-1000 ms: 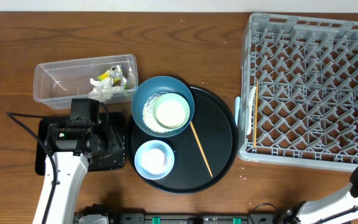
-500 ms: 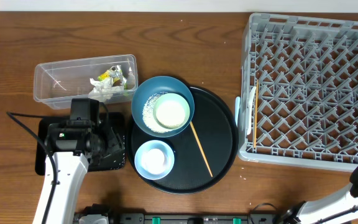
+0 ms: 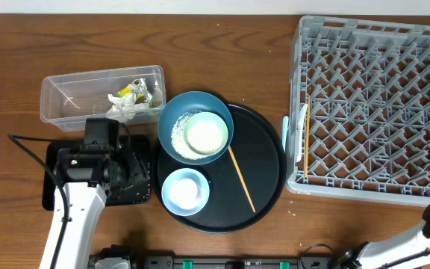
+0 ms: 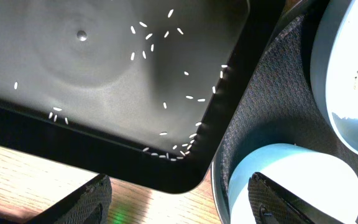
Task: Sort waste into correct bins and load items into the dishwasher rack
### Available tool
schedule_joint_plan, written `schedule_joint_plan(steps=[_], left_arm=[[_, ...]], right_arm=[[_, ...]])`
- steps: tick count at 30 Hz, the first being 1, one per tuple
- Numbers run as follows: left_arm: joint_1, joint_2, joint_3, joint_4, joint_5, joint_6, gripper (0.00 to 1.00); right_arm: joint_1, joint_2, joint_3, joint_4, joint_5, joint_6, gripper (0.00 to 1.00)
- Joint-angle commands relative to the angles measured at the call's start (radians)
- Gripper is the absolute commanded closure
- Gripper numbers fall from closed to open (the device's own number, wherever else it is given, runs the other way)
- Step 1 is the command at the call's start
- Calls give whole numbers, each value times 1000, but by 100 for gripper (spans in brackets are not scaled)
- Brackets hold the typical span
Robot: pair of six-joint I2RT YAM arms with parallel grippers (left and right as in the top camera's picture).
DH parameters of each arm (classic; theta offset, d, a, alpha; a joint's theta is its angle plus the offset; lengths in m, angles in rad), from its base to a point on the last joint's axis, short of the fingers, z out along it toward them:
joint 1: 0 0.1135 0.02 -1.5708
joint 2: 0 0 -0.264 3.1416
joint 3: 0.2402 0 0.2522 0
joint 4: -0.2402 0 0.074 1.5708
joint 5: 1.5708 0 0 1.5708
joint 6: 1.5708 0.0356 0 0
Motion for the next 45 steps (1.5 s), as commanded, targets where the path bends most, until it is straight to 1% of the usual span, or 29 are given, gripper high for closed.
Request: schedule_joint_plan(steps=[1, 5, 13, 17, 21, 25, 27, 32, 37, 40, 41, 42, 45], left_arm=[[-1, -2, 18, -5, -11, 2, 28], [-1, -2, 18, -5, -11, 2, 28], [-1, -2, 18, -5, -11, 2, 28], [-1, -2, 18, -6, -11, 2, 28], [-1, -2, 18, -9, -11, 2, 28], [-1, -2, 18, -9, -11, 2, 28], [-1, -2, 18, -9, -11, 2, 28], [-1, -2, 18, -9, -11, 2, 28], [-1, -2, 18, -9, -12, 2, 28], [-1, -2, 18, -9, -12, 2, 28], [-1, -2, 18, -10, -13, 2, 28], [-1, -2, 18, -10, -13, 2, 28], [1, -2, 18, -10, -30, 2, 28]], right_arm=[[-22, -20, 34, -17, -68, 15, 74], [-39, -20, 56, -41, -76, 18, 77], [-43, -20, 175, -108, -73, 17, 77], [-43, -20, 180, -127, -72, 12, 69], [-27, -29, 181, -134, -84, -24, 66], [23, -58, 182, -121, -129, -78, 55], [61, -77, 182, -121, -169, -132, 52], [179, -126, 182, -156, -216, -247, 50], [364, -189, 182, -226, -259, -322, 41], [476, -205, 182, -281, -285, -341, 36], [520, -206, 182, -307, -287, -340, 32], [562, -206, 181, -333, -293, -341, 30], [691, -205, 161, -393, -295, -344, 31]])
